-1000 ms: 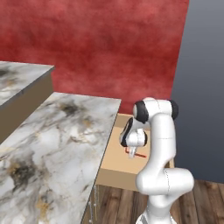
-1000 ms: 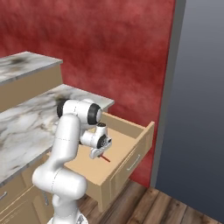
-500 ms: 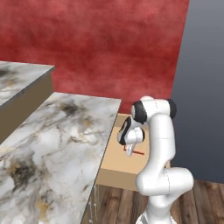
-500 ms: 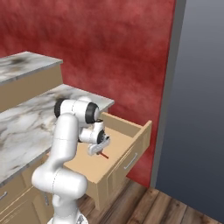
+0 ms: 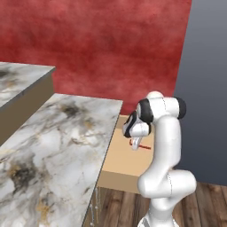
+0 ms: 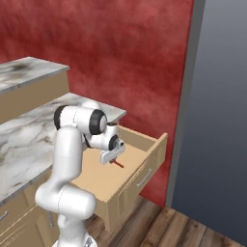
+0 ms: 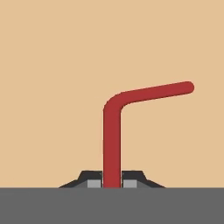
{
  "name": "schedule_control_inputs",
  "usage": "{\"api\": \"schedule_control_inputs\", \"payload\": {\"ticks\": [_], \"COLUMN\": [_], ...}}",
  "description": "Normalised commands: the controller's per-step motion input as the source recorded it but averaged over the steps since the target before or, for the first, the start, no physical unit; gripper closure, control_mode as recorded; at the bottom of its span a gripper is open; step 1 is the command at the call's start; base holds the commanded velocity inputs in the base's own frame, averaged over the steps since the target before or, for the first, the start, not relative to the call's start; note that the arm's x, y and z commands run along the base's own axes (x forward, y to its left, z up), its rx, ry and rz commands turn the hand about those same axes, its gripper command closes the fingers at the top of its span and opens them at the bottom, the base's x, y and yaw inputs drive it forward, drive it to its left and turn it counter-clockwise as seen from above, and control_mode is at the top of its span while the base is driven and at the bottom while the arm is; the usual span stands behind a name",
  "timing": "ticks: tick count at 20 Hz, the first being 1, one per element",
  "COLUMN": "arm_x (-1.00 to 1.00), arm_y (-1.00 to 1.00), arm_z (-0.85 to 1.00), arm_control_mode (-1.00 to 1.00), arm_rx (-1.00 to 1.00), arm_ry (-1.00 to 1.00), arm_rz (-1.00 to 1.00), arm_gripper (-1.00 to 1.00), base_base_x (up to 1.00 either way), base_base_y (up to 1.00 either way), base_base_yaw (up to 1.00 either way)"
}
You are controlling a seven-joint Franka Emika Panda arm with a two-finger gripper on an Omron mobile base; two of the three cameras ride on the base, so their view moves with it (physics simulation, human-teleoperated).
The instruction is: Take a straw from the drawer in front and place it inside the glass cup on the dining counter.
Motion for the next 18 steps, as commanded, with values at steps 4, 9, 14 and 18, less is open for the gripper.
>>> {"api": "schedule_control_inputs", "payload": {"ticks": [4,9,14,18], "arm_x": [-0.13,-0.28,-0.36,-0.34], "arm_y": [0.0,0.0,0.0,0.0], "arm_z": [0.75,0.76,0.71,0.63], "arm_control_mode": [-1.0,-1.0,-1.0,-1.0], "arm_rx": [0.0,0.0,0.0,0.0], "arm_ry": [0.0,0.0,0.0,0.0], "arm_rz": [0.0,0.0,0.0,0.0], "arm_gripper": [1.0,1.0,1.0,1.0], "base_base_x": [0.0,0.0,0.0,0.0], "base_base_y": [0.0,0.0,0.0,0.0], "base_base_yaw": [0.0,0.0,0.0,0.0]}}
